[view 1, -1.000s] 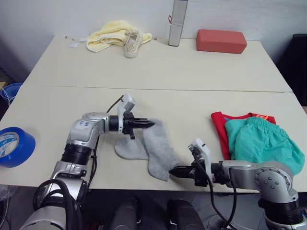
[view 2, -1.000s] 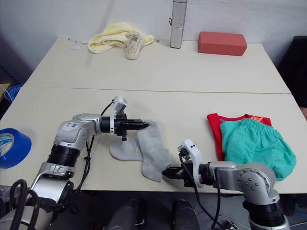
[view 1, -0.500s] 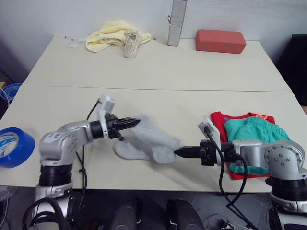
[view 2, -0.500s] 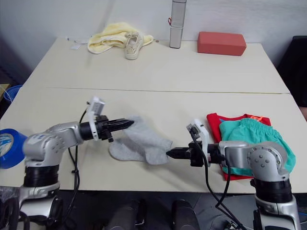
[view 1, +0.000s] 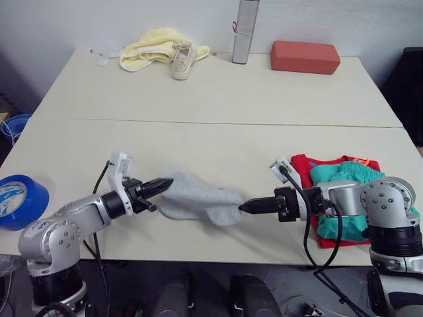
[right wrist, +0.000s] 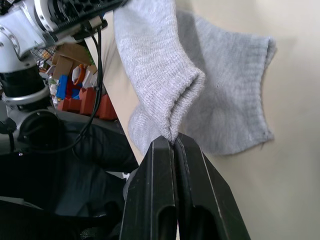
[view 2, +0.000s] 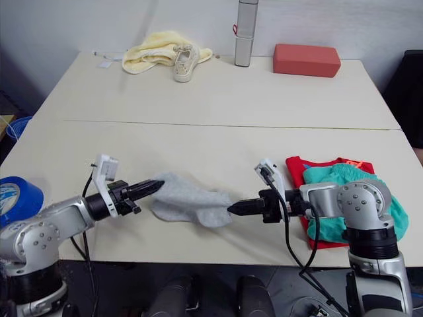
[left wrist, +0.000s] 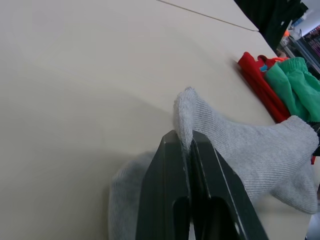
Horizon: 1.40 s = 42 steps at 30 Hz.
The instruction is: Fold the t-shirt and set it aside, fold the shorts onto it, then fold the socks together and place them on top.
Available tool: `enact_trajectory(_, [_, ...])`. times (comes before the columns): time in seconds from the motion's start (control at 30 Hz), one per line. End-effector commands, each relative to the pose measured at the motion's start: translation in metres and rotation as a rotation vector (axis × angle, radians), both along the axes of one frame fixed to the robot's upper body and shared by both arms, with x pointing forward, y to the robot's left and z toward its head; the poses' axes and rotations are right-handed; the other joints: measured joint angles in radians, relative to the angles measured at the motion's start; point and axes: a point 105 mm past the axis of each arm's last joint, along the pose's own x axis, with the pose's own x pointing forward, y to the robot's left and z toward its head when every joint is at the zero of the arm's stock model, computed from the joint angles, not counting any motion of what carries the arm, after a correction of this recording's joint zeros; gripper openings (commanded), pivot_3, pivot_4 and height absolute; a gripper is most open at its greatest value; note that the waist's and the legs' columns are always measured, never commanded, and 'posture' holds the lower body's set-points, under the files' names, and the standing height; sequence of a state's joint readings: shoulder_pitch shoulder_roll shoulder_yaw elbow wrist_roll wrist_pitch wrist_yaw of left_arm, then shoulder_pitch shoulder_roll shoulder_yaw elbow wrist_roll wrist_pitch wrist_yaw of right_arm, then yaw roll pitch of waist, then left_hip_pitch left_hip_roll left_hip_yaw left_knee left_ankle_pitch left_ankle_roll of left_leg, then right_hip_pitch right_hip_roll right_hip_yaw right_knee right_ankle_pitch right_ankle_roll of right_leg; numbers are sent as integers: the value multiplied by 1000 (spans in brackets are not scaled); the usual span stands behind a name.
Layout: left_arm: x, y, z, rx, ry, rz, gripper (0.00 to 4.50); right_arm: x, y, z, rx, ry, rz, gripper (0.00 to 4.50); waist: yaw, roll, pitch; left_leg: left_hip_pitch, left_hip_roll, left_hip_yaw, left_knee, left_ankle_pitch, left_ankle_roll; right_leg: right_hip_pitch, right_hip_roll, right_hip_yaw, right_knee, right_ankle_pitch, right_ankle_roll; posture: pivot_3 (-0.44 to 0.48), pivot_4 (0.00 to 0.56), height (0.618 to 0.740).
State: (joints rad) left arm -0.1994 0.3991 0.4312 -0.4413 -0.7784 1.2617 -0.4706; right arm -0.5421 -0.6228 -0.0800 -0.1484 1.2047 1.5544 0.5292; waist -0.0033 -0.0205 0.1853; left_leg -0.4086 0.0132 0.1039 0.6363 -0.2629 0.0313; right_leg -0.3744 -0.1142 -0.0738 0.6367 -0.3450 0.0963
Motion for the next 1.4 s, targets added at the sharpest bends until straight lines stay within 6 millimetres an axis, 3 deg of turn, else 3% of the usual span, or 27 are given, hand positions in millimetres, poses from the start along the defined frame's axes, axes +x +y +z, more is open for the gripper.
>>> enact_trajectory(0.03, [-4, 5, 4, -13, -46, 59, 11, 3, 1, 4, -7, -4, 12, 0, 0, 0, 0, 0, 0, 0, 0, 0, 0, 0, 0, 0, 0, 0, 0, 0, 150, 740])
enact_trajectory(0.43, [-13, 3, -8, -56, -48, 88, 11, 21, 11, -1, -37, -134, -26, 0, 0, 0, 0, 0, 0, 0, 0, -1, -1, 0, 0, 0, -4, 0, 0, 0, 150, 740])
enact_trajectory(0.57, [-19, 7, -12, -12, -37, 71, 907, 18, 5, 6, -21, -154, -14, 870, 0, 0, 0, 0, 0, 0, -1, -1, -1, 0, 0, 0, -4, 0, 0, 0, 150, 740])
enact_trajectory(0.8, [-22, 20, -4, 68, -89, 15, 3147, 17, -12, 15, -30, -237, -2, 3291, 0, 0, 0, 0, 0, 0, -3, -1, 0, 0, 0, 0, -7, 0, 0, 0, 150, 740])
enact_trajectory(0.87, [-23, 28, -1, 90, -89, -13, 3173, 24, -9, 20, -15, -309, -17, 4002, -2, 0, 0, 0, 0, 0, -4, -1, -1, 0, 0, 0, -8, 0, 0, 0, 150, 740])
enact_trajectory(1.13, [-8, 37, -1, 262, -110, -198, 3173, 20, 18, 7, -52, -374, 44, 4002, -6, 1, 0, 1, 1, 1, -7, -1, -3, -1, 0, 0, -9, 0, -1, 0, 150, 740])
enact_trajectory(1.4, [14, 17, 4, 265, -109, -320, 3173, 16, 33, -5, -79, -423, 34, 4002, -4, 1, 0, 0, 0, 0, -7, -2, -2, -2, -1, 0, -9, 1, -2, 0, 150, 740])
